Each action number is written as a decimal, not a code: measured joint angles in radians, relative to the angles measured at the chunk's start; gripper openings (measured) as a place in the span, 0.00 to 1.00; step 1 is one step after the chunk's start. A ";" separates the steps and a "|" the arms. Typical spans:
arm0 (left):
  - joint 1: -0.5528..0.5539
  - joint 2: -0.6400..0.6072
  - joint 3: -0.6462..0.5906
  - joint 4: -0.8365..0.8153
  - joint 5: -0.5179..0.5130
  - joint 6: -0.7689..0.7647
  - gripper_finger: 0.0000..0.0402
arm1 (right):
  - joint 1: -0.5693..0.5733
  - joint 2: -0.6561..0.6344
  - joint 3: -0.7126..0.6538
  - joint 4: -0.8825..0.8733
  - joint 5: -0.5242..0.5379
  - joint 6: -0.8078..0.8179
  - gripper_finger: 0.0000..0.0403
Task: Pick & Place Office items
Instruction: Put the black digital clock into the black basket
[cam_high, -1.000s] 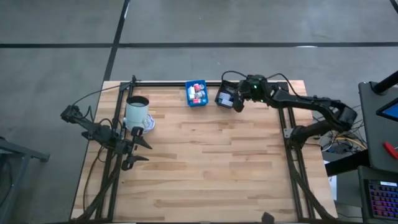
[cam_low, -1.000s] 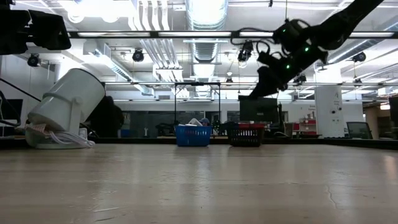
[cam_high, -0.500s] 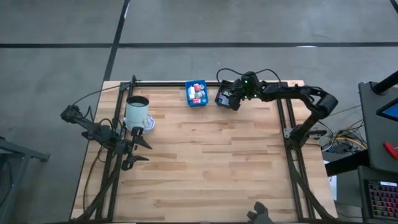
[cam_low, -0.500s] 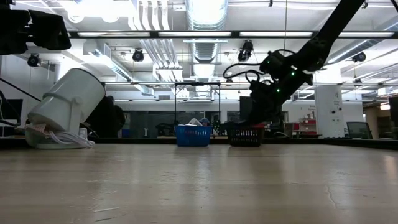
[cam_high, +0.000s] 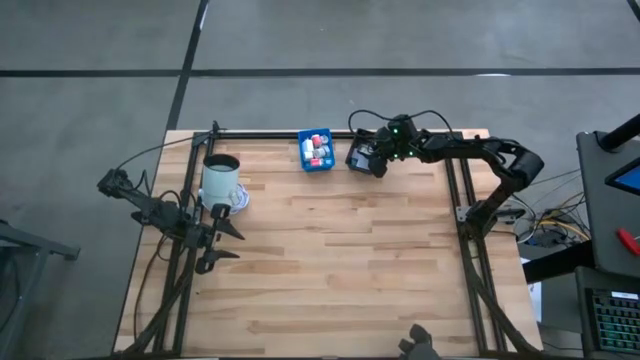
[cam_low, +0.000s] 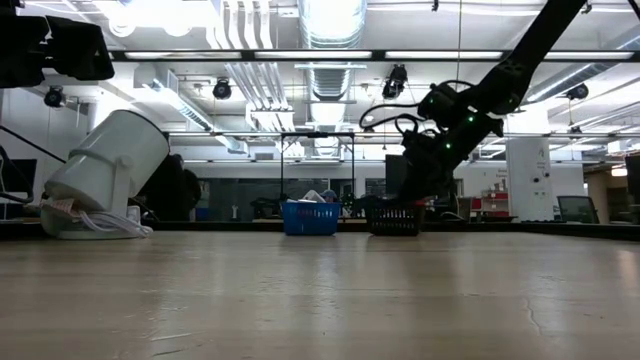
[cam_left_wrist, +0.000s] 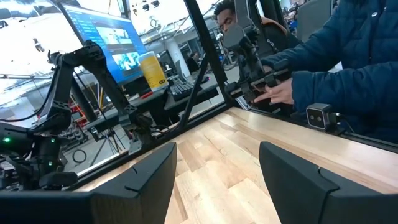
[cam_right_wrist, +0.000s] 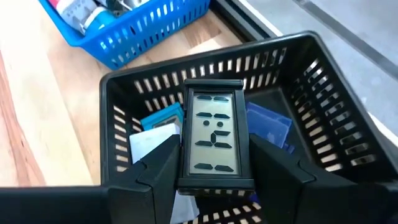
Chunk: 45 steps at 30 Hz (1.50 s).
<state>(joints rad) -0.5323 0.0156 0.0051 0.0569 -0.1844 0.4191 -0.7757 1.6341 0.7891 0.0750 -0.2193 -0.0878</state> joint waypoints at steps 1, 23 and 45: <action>0.000 0.000 0.000 0.000 0.000 0.000 0.58 | 0.000 0.000 0.000 -0.002 0.000 0.000 0.42; 0.000 0.000 0.000 0.000 0.000 0.000 0.58 | -0.002 0.000 0.005 -0.047 0.004 0.010 0.42; 0.000 0.000 0.000 0.000 0.000 0.000 0.58 | -0.001 -0.005 0.005 -0.037 -0.021 0.033 0.65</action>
<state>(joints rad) -0.5323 0.0157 0.0054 0.0570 -0.1844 0.4191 -0.7769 1.6291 0.7937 0.0379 -0.2401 -0.0545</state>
